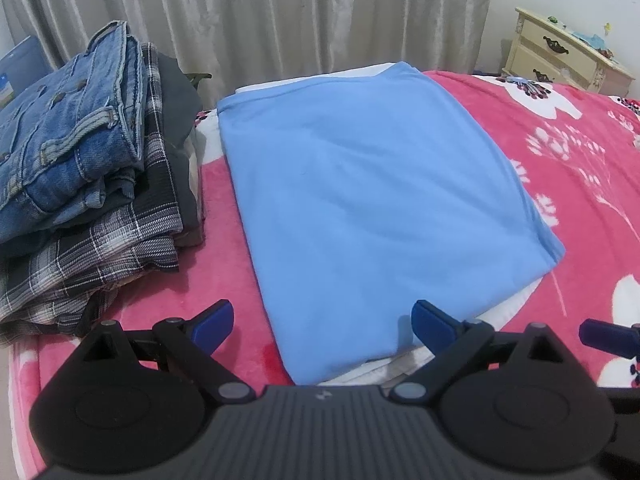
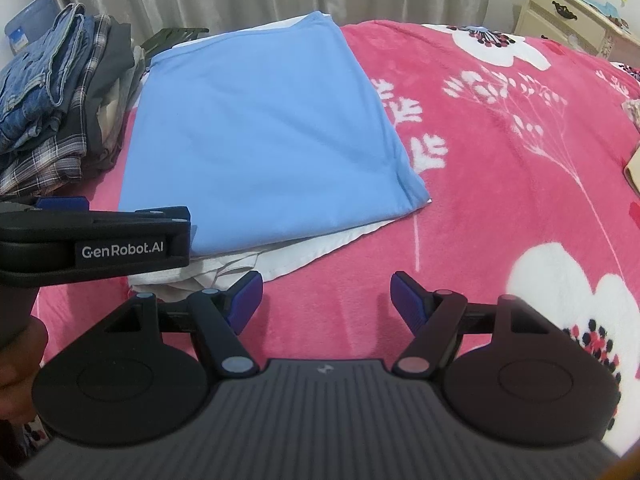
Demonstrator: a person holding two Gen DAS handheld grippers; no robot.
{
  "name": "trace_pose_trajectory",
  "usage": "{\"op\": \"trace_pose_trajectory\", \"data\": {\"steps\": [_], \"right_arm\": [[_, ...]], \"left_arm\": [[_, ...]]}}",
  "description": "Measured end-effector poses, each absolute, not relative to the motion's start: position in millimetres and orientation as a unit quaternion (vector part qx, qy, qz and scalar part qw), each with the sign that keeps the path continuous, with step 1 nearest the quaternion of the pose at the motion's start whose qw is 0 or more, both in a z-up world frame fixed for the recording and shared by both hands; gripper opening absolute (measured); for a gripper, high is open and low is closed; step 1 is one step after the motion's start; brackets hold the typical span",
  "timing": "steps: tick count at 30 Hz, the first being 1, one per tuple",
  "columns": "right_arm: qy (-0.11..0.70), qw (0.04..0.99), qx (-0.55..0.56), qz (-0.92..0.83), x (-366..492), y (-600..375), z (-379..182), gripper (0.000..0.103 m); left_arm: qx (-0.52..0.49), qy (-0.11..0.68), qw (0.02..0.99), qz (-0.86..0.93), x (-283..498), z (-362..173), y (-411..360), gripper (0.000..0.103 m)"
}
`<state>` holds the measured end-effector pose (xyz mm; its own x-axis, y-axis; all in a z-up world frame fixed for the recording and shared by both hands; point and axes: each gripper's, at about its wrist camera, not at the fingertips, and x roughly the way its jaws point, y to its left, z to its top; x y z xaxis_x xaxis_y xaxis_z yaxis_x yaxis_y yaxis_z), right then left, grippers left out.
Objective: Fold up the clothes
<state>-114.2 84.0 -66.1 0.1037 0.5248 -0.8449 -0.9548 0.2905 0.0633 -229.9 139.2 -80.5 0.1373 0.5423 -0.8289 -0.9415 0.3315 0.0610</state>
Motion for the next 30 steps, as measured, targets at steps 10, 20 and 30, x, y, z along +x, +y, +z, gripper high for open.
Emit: {"op": "trace_pose_trajectory", "data": {"steps": [10, 20, 30], "right_arm": [[0.403, 0.692, -0.268, 0.536, -115.0, 84.9, -65.3, 0.071], [0.403, 0.69, -0.269, 0.537, -114.9, 86.1, -65.7, 0.071], [0.403, 0.689, -0.272, 0.537, -114.9, 86.3, -66.3, 0.071]], "left_arm": [[-0.252, 0.4, 0.712, 0.519, -229.4, -80.9, 138.5, 0.097], [-0.254, 0.4, 0.71, 0.52, -229.3, -82.2, 136.1, 0.097], [-0.257, 0.402, 0.709, 0.52, -230.0, -83.9, 135.7, 0.097]]}}
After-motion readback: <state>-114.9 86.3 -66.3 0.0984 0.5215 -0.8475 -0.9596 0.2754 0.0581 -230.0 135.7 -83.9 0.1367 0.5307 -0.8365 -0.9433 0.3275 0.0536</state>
